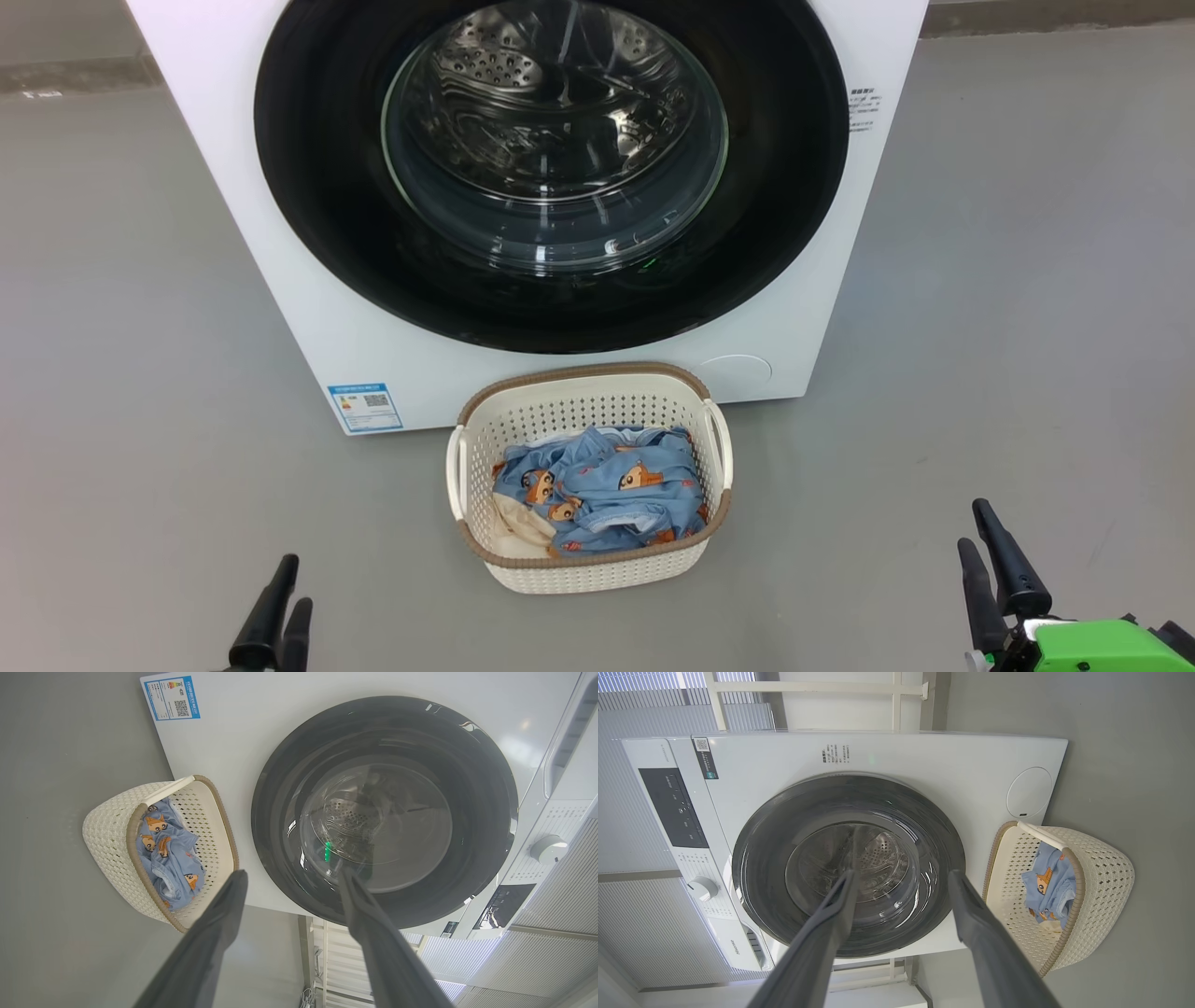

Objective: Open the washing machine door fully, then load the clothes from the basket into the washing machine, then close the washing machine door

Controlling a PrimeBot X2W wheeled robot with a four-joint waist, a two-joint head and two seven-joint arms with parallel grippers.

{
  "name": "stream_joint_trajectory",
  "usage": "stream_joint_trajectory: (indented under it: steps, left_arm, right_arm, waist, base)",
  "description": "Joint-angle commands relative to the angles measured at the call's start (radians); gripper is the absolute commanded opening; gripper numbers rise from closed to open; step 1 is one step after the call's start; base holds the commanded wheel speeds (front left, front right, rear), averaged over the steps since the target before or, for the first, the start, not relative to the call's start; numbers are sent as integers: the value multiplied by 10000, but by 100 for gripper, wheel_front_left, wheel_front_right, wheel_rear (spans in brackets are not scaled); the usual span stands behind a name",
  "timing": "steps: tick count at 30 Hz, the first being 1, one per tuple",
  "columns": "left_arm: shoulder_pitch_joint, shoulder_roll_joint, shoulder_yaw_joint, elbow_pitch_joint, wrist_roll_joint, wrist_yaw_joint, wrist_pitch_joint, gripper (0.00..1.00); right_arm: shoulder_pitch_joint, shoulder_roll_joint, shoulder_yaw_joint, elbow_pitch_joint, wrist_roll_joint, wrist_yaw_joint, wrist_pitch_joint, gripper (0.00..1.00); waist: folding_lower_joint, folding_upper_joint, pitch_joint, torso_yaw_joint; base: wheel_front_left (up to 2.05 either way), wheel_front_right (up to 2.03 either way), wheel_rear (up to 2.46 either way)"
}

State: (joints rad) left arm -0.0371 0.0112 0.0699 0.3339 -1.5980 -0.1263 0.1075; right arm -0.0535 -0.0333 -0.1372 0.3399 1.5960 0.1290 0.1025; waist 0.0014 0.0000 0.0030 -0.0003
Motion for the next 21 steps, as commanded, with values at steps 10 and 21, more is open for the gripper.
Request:
stream_joint_trajectory:
  steps: [10, 21]
  left_arm:
    - [-428, 286, -195, -525, 350, -16, -397, 100]
    - [-572, 479, -422, -700, 1065, -18, -758, 100]
  right_arm:
    - [-447, -296, 235, -502, -506, 2, -358, 100]
    - [-615, -602, 604, -608, -1320, 4, -749, 100]
  waist:
    - [-13, 0, 33, -15]
    - [-14, 0, 54, -20]
  base:
    - [0, 0, 0]
    - [0, 0, 0]
